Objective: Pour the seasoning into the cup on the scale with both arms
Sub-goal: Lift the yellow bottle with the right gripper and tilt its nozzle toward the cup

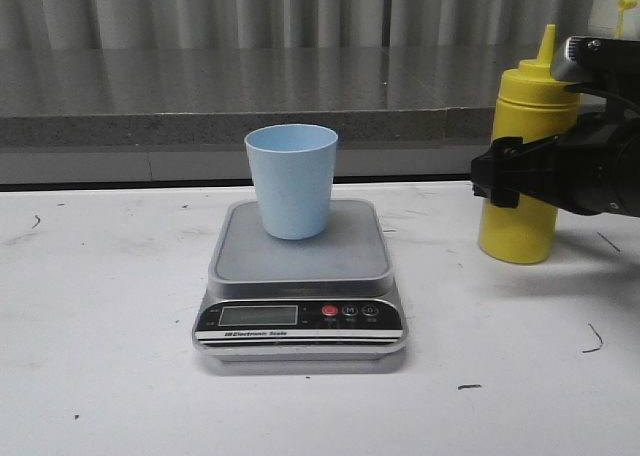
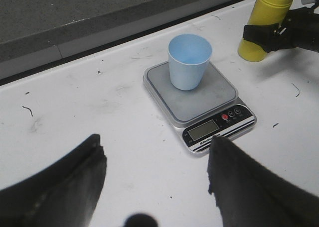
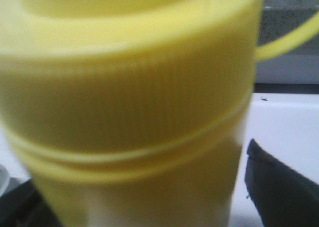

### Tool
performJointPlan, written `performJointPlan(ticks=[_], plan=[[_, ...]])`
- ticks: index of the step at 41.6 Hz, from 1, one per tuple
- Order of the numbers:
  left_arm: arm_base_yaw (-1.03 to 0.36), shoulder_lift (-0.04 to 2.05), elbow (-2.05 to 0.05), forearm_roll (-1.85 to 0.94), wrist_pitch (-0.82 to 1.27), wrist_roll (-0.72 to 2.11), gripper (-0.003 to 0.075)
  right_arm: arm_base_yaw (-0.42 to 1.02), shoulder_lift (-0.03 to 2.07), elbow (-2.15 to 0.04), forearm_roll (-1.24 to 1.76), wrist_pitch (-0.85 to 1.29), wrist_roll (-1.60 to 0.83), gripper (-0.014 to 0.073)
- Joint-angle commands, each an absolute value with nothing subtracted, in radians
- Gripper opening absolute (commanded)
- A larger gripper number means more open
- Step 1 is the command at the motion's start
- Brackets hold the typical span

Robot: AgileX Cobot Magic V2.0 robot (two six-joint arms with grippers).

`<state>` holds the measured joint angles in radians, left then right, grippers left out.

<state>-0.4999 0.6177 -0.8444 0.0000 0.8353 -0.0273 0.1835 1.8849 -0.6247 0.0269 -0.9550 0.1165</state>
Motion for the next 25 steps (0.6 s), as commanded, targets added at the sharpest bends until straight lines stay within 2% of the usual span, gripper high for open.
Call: performJointPlan(ticks=[1, 5, 8, 12, 15, 25], plan=[[-0.498, 0.619, -0.870, 0.000, 0.761, -0.037, 0.0439, 0.180, 1.880, -0.682, 0.038, -1.042, 0.102, 0.0663], [-0.498, 0.619, -0.870, 0.000, 0.761, -0.037, 0.0439, 0.180, 1.914, -0.712, 0.038, -1.040, 0.102, 0.0661], [-0.498, 0.619, -0.870, 0.000, 0.761, -0.037, 0.0439, 0.180, 1.916, -0.716, 0.038, -1.035, 0.102, 0.0615], [-0.498, 0.619, -0.870, 0.000, 0.761, -0.037, 0.0439, 0.180, 1.911, -0.716, 0.022, -1.035, 0.102, 0.0444], [-0.498, 0.619, -0.870, 0.000, 0.761, -0.037, 0.0439, 0.180, 1.904, -0.716, 0.008, -1.026, 0.102, 0.0353], [-0.498, 0.619, -0.870, 0.000, 0.761, -0.037, 0.0439, 0.180, 1.739, -0.716, -0.028, -0.793, 0.048, 0.0345]])
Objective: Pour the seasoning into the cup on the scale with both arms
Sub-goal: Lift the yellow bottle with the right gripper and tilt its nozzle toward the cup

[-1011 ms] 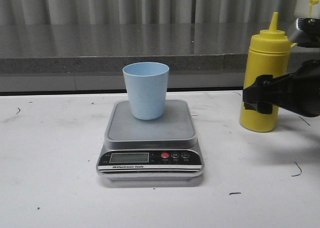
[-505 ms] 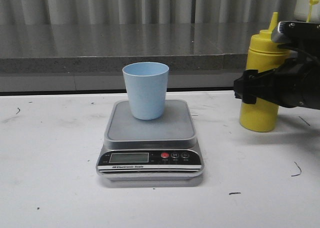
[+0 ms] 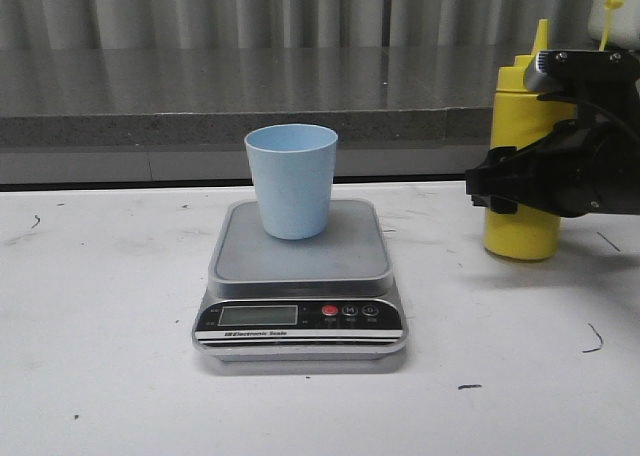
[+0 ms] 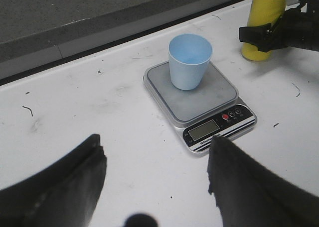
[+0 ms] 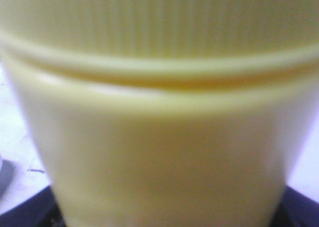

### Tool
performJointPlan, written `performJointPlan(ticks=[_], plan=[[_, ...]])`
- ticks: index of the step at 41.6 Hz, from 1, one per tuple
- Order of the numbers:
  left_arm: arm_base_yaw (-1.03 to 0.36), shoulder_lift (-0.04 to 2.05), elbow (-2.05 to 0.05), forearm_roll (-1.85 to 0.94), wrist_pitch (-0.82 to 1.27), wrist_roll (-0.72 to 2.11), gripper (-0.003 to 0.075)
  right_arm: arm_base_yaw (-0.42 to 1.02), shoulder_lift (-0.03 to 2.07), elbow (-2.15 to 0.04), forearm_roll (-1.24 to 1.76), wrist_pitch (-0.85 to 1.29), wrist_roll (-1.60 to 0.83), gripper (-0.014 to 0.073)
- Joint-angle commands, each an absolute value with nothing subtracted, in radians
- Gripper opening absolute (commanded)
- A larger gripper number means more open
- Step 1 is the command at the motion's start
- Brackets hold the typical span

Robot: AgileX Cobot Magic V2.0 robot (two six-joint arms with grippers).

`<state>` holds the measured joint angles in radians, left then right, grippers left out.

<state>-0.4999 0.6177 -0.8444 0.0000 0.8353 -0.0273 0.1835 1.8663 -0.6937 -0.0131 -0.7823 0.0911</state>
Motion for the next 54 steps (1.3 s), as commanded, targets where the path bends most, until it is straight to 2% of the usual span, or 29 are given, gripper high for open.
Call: performJointPlan(ticks=[1, 5, 14, 26, 37, 54], plan=[[-0.498, 0.619, -0.870, 0.000, 0.761, -0.037, 0.0439, 0.180, 1.717, -0.716, -0.028, -0.760, 0.026, 0.0345], [-0.498, 0.619, -0.870, 0.000, 0.761, -0.037, 0.0439, 0.180, 1.618, -0.721, -0.029, -0.656, -0.042, 0.0345], [-0.498, 0.619, -0.870, 0.000, 0.761, -0.037, 0.0439, 0.182, 1.411, -0.842, -0.065, -0.243, -0.139, 0.0345], [-0.498, 0.619, -0.870, 0.000, 0.761, -0.037, 0.0439, 0.298, 1.382, -1.111, -0.307, 0.271, -0.143, 0.0345], [-0.498, 0.619, -0.870, 0.000, 0.761, -0.037, 0.0439, 0.465, 1.458, -1.203, -0.568, 0.495, -0.142, 0.0345], [-0.498, 0.619, -0.870, 0.000, 0.761, -0.037, 0.0439, 0.601, 1.579, -1.215, -0.970, 0.704, -0.142, 0.0345]])
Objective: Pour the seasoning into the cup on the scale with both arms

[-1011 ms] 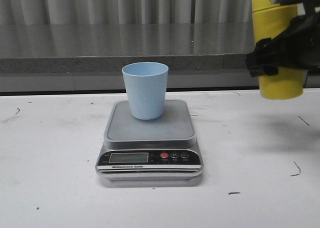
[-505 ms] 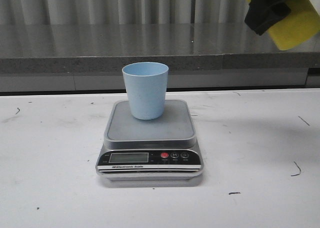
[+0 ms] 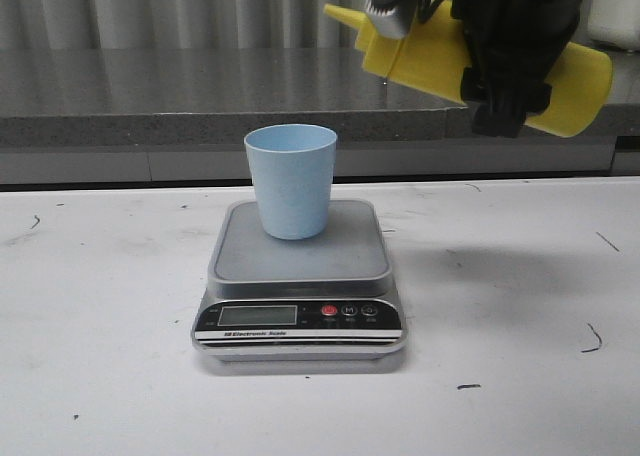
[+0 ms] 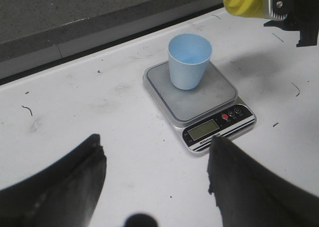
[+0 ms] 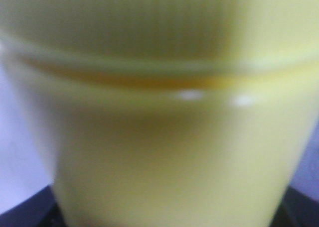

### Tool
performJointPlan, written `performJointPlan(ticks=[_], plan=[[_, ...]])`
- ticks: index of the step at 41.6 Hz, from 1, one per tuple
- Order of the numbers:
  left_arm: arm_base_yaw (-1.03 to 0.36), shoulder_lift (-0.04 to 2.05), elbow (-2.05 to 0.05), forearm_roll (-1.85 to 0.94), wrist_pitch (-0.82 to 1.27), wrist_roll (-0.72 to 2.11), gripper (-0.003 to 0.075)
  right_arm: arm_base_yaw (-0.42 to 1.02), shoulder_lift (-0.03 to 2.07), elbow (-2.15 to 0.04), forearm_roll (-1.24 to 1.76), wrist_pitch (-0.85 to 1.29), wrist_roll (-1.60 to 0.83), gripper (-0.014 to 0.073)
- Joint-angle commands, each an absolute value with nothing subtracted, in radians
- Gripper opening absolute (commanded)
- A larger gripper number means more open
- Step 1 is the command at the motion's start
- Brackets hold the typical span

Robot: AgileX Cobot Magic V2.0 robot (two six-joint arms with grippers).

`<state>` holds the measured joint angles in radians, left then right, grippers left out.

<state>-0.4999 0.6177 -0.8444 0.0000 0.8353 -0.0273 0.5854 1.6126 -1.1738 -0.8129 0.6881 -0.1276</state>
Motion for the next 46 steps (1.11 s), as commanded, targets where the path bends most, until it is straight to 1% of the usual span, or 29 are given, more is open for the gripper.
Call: performJointPlan(ticks=[1, 15, 23, 40, 46], plan=[[-0.498, 0.619, -0.870, 0.000, 0.761, -0.037, 0.0439, 0.603, 1.581, -1.215, -0.988, 0.712, -0.142, 0.0345], [-0.498, 0.619, -0.870, 0.000, 0.761, -0.037, 0.0439, 0.607, 1.587, -1.215, -1.255, 0.806, -0.142, 0.0345], [-0.498, 0.619, -0.870, 0.000, 0.761, -0.037, 0.0439, 0.607, 1.587, -1.215, -1.385, 0.821, -0.142, 0.0345], [-0.498, 0.619, -0.870, 0.000, 0.761, -0.037, 0.0439, 0.607, 1.587, -1.215, -1.670, 0.747, -0.142, 0.0345], [-0.498, 0.619, -0.870, 0.000, 0.761, -0.037, 0.0439, 0.607, 1.587, -1.215, -1.698, 0.712, -0.142, 0.0345]])
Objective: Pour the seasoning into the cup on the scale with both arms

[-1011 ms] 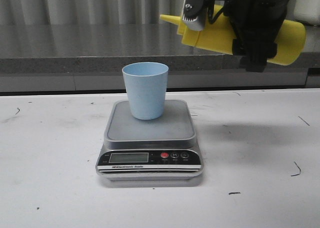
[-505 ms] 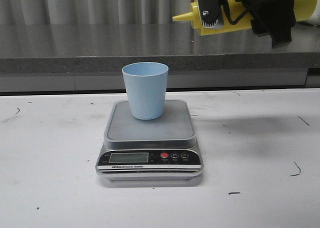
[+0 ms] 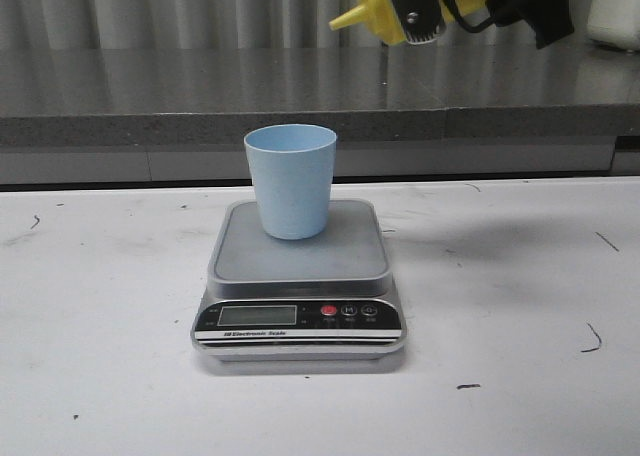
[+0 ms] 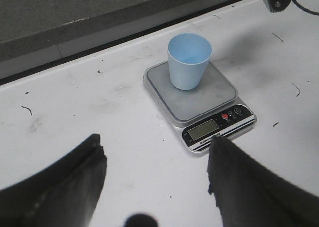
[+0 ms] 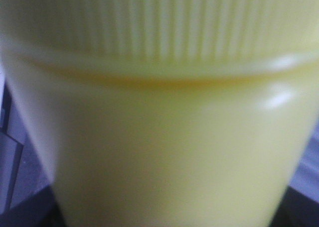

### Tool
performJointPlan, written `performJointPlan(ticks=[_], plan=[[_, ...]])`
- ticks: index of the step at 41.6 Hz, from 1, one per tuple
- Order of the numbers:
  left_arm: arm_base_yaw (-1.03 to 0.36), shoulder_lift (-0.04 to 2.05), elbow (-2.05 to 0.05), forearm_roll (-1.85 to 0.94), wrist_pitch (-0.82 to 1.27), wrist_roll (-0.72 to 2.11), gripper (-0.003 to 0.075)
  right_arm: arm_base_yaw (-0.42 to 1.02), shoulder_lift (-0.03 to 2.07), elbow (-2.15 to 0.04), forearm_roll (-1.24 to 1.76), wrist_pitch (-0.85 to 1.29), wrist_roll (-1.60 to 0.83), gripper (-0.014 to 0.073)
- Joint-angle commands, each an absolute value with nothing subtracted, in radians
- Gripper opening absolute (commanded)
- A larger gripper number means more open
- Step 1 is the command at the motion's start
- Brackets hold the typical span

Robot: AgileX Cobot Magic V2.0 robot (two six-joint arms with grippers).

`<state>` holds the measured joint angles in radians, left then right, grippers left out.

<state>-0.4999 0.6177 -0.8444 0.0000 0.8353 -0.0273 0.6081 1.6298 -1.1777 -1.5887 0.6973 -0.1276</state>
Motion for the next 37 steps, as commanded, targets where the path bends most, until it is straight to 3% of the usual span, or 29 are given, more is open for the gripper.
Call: performJointPlan(ticks=[1, 24, 37], plan=[[-0.498, 0.619, -0.870, 0.000, 0.761, -0.037, 0.0439, 0.607, 1.587, -1.215, -1.698, 0.709, -0.142, 0.0345], [-0.498, 0.619, -0.870, 0.000, 0.761, -0.037, 0.0439, 0.607, 1.587, -1.215, -1.652, 0.706, -0.076, 0.0345], [-0.498, 0.619, -0.870, 0.000, 0.761, -0.037, 0.0439, 0.589, 1.587, -1.215, -1.468, 0.730, 0.462, 0.0345]])
